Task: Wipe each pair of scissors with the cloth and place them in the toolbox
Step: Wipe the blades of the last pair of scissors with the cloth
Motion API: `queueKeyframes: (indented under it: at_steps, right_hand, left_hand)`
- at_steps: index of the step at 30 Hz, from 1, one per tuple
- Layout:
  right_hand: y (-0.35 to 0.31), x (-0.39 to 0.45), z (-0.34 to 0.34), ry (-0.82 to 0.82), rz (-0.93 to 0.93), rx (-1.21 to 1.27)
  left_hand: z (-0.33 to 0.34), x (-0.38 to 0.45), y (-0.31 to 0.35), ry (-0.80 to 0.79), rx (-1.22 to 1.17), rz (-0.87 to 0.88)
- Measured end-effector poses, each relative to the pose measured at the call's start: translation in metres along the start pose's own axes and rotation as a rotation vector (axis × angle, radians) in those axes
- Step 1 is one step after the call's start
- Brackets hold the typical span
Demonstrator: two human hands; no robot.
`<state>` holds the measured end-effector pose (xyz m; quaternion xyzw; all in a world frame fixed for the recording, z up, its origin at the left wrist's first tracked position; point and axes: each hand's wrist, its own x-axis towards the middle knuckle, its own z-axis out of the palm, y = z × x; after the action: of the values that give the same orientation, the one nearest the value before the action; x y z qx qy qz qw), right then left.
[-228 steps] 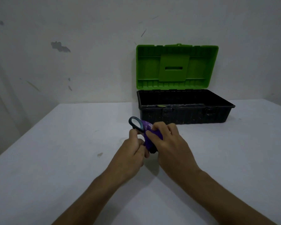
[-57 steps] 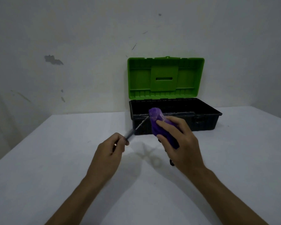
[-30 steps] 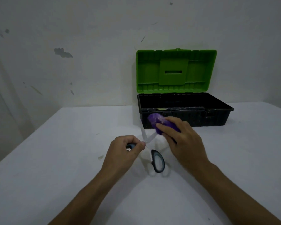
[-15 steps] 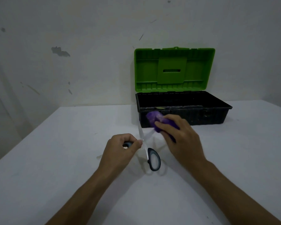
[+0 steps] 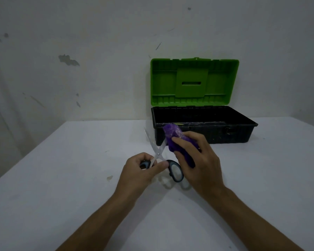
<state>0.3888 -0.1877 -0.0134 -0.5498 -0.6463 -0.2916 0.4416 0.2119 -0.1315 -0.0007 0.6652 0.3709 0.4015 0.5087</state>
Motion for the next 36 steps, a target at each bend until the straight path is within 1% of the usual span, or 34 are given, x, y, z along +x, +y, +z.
queueKeyframes:
  at_steps: [3, 6, 9, 12, 14, 19, 22, 25, 28, 30, 34, 36]
  right_hand:
    - [-0.003, -0.001, -0.002, 0.017, 0.006, 0.015]
    - [-0.012, 0.000, -0.002, 0.006, -0.019, 0.039]
    - [-0.015, 0.002, -0.002, 0.032, 0.021, 0.071]
    - [-0.008, 0.003, -0.006, 0.063, 0.098, 0.085]
    - [-0.003, 0.003, -0.009, 0.069, 0.134, 0.075]
    - [0.001, 0.003, -0.011, 0.063, 0.153, 0.087]
    - [0.000, 0.002, -0.011, 0.016, 0.095, 0.106]
    - [-0.001, 0.001, -0.010, -0.048, -0.017, 0.086]
    - [-0.004, -0.001, -0.005, -0.121, -0.133, 0.024]
    - [-0.008, -0.004, 0.000, -0.174, -0.198, -0.016]
    - [-0.010, -0.003, 0.005, -0.176, -0.218, -0.068]
    - [-0.004, -0.001, 0.005, -0.151, -0.176, -0.111]
  left_hand:
    - [0.003, -0.002, 0.004, -0.052, -0.129, -0.095]
    - [0.006, -0.004, 0.006, -0.093, -0.243, -0.107]
    - [0.005, -0.004, 0.007, -0.072, -0.271, -0.109]
    - [0.001, 0.000, 0.003, -0.047, -0.192, -0.134]
    - [0.000, 0.000, 0.000, -0.071, -0.101, -0.144]
    - [0.001, 0.000, -0.004, -0.095, 0.014, -0.025]
    - [0.001, -0.002, -0.001, -0.088, 0.137, 0.073]
    - [0.001, -0.003, -0.001, -0.032, 0.268, 0.106]
    - [0.001, -0.004, -0.002, 0.003, 0.324, 0.133]
    - [0.001, -0.005, -0.001, 0.001, 0.360, 0.181]
    - [-0.003, -0.006, 0.003, 0.001, 0.407, 0.245]
    - [-0.007, -0.004, 0.001, -0.001, 0.418, 0.253]
